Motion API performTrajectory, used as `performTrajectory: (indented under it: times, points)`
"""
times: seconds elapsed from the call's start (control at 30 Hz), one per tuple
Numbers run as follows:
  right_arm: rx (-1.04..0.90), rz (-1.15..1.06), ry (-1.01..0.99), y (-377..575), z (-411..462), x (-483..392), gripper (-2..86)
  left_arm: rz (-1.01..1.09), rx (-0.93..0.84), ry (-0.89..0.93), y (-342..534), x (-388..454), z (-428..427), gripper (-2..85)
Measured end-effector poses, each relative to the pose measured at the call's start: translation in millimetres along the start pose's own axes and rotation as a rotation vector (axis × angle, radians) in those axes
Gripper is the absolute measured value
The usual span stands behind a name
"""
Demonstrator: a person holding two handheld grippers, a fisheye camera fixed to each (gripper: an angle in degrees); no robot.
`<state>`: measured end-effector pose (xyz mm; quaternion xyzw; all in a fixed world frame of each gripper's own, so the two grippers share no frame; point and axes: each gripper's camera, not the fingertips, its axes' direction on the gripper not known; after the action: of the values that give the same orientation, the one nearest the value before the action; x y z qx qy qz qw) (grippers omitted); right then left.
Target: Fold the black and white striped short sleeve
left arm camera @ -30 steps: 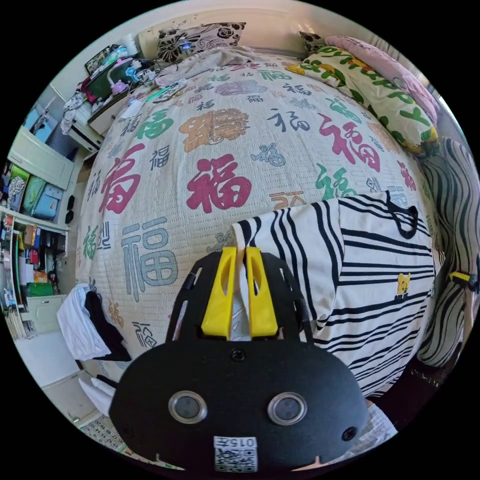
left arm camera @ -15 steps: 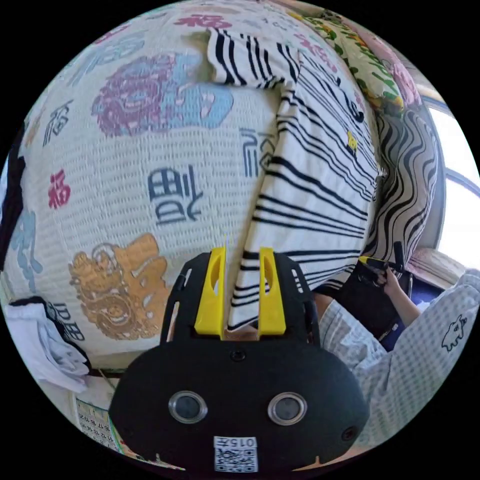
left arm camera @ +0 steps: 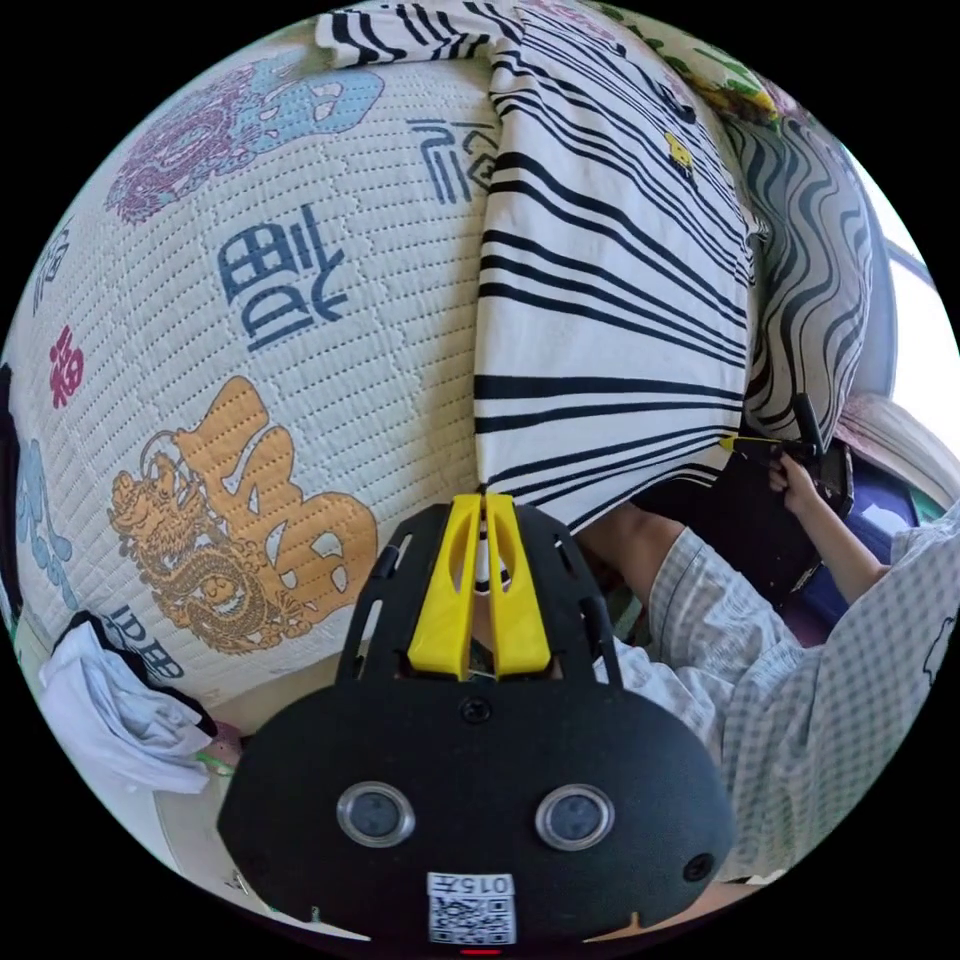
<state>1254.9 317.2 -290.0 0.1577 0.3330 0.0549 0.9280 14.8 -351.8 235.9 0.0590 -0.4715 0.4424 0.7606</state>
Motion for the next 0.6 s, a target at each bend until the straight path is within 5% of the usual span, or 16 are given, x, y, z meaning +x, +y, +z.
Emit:
performTrajectory:
  times: [0.27,0.47,0.6]
  points:
    - [0.060,0.083,0.051,93,57,22,-0.2,-0.035,0.000,-0.085,57,-3,23,-0.3]
    - [0.492,-0.006,-0.049,188,68,-44,-0.5,0.097,0.403,-0.224,124,56,-24,-0.8]
    - [0.849,-0.173,0.022,238,60,-127,-0.6,0.137,0.834,-0.248,173,97,-81,-0.8]
